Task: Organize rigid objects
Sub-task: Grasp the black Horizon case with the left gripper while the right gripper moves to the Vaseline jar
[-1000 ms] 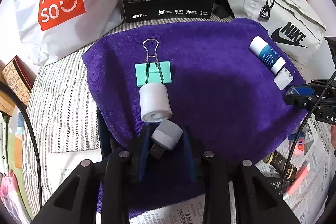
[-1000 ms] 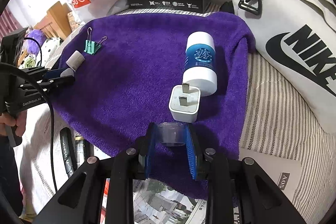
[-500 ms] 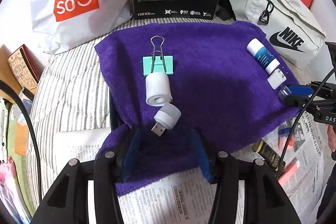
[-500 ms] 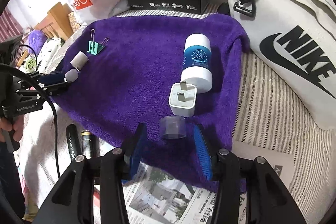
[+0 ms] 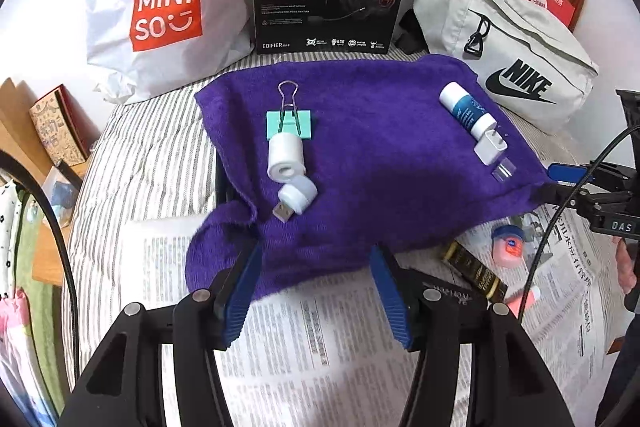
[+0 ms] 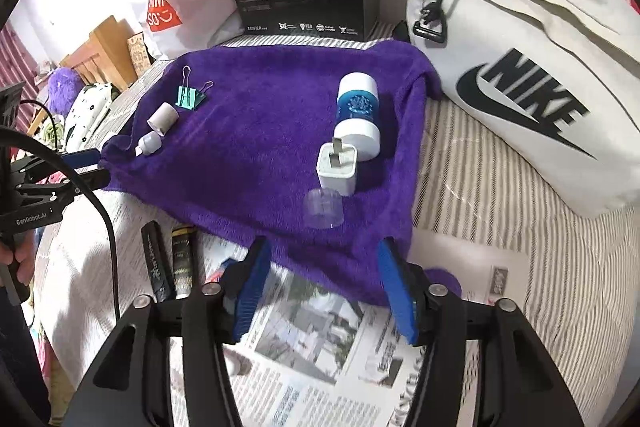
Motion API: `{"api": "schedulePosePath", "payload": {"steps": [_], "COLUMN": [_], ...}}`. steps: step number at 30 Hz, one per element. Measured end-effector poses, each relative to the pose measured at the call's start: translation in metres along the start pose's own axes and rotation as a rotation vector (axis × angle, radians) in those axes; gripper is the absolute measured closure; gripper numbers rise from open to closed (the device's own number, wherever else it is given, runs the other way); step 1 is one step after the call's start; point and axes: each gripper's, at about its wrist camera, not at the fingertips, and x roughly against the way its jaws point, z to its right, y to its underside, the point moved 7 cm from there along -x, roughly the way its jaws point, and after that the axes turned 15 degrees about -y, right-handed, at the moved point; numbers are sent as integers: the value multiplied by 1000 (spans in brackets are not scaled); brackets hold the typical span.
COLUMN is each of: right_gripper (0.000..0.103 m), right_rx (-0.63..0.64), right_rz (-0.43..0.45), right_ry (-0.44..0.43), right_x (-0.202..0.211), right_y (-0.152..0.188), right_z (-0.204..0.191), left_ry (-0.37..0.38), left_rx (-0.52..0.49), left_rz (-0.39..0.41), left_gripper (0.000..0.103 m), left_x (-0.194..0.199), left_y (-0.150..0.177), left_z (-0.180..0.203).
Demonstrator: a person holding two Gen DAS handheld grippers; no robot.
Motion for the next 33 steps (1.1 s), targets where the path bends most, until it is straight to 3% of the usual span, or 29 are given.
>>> {"api": "schedulePosePath", "payload": {"steps": [12,18,21,33], "right_gripper": [46,45,45,45], "right_rx": [-127,-193,-214,-180], "right_rz": [89,126,132,89], "right_ry": [-14,12,-18,-66], "right_x": [41,60,61,45], "right_y": [62,92,102,111], "right_z": [-9,-11,-17,-45], "left_ry": [87,75,55,-13], "left_rx": [64,70,57,-22], "left_rz": [-101,-127,-144,-145], "left_gripper": [47,43,43,36], "left_x": [-12,-21,-21,-16], "left_y": [32,33,30,39], "left_z": [56,77,84,95]}}
